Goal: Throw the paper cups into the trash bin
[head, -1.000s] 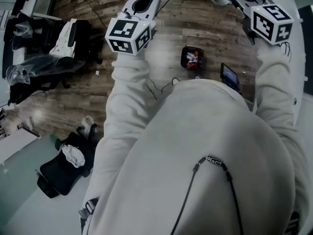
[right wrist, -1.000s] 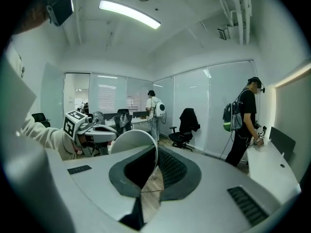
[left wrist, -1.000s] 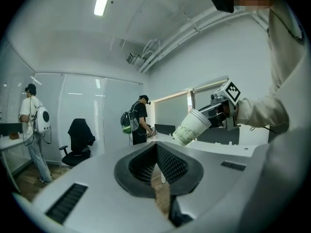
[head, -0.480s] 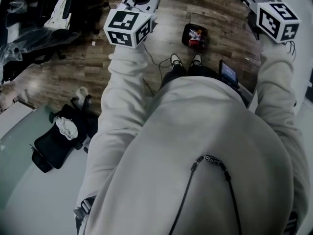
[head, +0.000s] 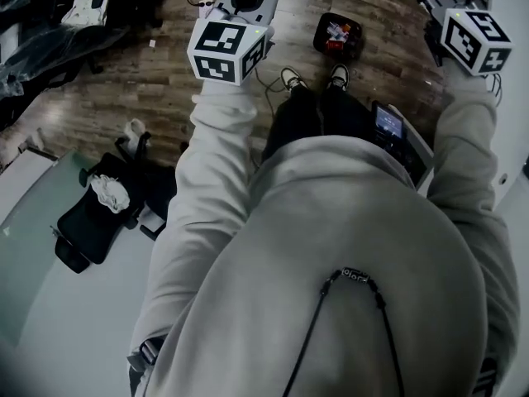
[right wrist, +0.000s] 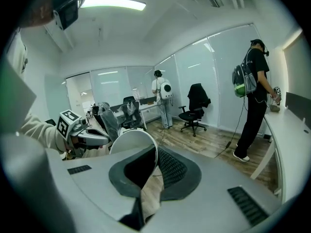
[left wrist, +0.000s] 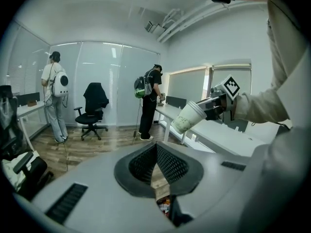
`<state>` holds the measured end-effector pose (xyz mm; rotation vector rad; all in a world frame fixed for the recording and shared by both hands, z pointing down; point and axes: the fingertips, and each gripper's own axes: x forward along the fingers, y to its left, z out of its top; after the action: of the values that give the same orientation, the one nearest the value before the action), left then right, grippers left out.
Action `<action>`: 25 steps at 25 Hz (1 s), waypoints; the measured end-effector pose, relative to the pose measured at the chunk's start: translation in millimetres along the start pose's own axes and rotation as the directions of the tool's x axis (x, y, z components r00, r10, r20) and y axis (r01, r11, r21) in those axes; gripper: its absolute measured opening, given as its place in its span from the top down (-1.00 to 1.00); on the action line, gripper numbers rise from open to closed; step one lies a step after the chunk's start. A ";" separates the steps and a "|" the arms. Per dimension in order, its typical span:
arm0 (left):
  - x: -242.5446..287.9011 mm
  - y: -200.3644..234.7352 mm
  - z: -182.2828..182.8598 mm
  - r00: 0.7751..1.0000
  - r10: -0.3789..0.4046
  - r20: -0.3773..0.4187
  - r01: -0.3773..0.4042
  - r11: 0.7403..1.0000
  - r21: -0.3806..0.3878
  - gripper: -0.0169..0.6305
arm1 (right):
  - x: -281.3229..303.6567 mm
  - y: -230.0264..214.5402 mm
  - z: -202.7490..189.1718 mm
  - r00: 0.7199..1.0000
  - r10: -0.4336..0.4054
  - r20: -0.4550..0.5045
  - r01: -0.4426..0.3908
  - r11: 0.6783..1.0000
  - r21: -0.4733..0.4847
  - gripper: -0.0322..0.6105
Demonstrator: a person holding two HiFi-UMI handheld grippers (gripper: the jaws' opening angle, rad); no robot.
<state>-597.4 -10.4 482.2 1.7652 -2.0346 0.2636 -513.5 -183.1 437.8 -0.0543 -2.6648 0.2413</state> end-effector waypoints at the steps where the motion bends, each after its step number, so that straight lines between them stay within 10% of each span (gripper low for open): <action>1: 5.4 2.6 -9.9 1.000 -0.007 -0.010 0.007 1.000 -0.012 0.97 | 6.8 -0.1 -10.3 1.000 -0.002 -0.016 0.001 1.000 -0.002 0.78; 17: 146.3 11.1 -239.1 0.978 -0.175 -0.111 0.163 0.981 -0.103 0.97 | 120.9 -21.1 -291.0 0.966 0.006 -0.259 -0.001 1.000 0.018 0.78; 25: 210.8 6.4 -376.1 0.957 -0.226 -0.184 0.199 0.968 -0.155 0.97 | 180.5 -36.0 -484.1 0.891 0.047 -0.451 -0.048 0.999 0.010 0.78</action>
<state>-550.1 -41.8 909.6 1.7780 -1.6674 0.2212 -456.6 -126.4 949.4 -0.1566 -2.2001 0.2119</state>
